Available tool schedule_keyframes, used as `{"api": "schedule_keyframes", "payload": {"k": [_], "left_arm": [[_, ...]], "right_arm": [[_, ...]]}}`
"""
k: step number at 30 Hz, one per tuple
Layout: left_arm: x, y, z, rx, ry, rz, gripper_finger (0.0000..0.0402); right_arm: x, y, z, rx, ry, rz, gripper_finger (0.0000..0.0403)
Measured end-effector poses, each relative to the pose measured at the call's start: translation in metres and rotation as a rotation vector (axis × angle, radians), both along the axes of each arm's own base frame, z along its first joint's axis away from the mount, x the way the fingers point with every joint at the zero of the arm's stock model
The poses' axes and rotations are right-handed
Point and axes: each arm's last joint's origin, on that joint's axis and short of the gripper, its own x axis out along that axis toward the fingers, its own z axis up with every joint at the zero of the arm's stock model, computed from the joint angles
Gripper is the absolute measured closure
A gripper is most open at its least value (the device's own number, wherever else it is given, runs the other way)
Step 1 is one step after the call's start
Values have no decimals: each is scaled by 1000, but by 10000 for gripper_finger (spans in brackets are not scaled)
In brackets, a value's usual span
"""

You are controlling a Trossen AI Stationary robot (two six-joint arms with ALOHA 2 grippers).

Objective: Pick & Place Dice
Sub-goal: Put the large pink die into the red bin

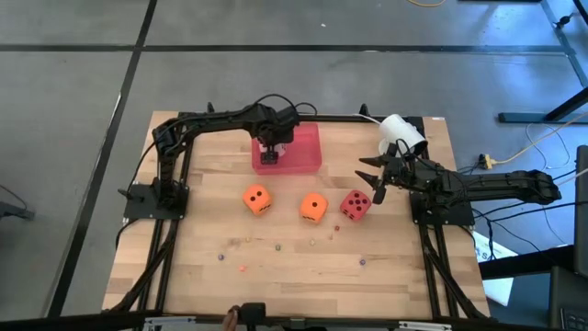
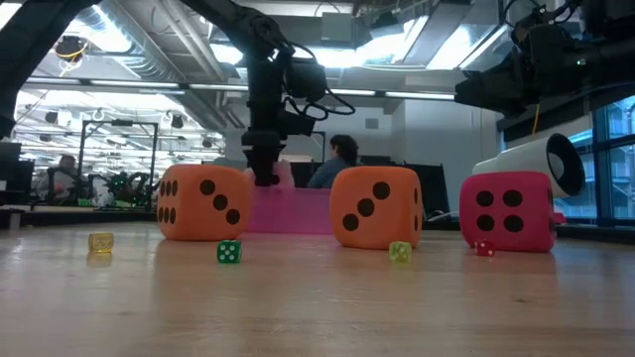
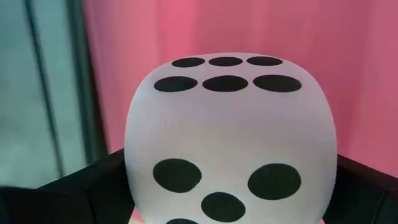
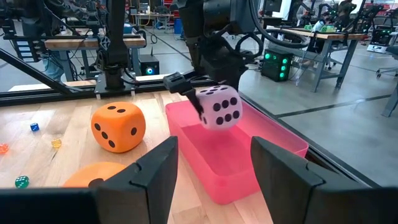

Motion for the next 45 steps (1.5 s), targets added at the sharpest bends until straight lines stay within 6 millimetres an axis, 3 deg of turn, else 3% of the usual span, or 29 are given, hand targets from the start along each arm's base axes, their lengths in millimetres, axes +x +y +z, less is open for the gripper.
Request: {"api": "schedule_keyframes", "payload": {"k": [14, 21, 29, 33, 38, 42, 45], "left_arm": [[-6, 1, 1, 107, 138, -25, 2], [-5, 0, 0, 47, 89, -13, 2], [-1, -8, 1, 102, 116, -10, 2], [1, -9, -8, 1, 112, -28, 2], [4, -9, -3, 54, 83, -22, 2], [2, -10, -4, 198, 193, 2, 2], [2, -16, -1, 185, 204, -21, 2]], "right_arm": [[0, 0, 0, 0, 0, 0, 199], [0, 0, 0, 0, 0, 2, 199], [0, 0, 0, 0, 1, 2, 199], [0, 0, 0, 0, 1, 2, 199], [0, 0, 0, 0, 2, 2, 199], [0, 0, 0, 0, 3, 2, 199], [0, 0, 0, 0, 3, 2, 199]]}}
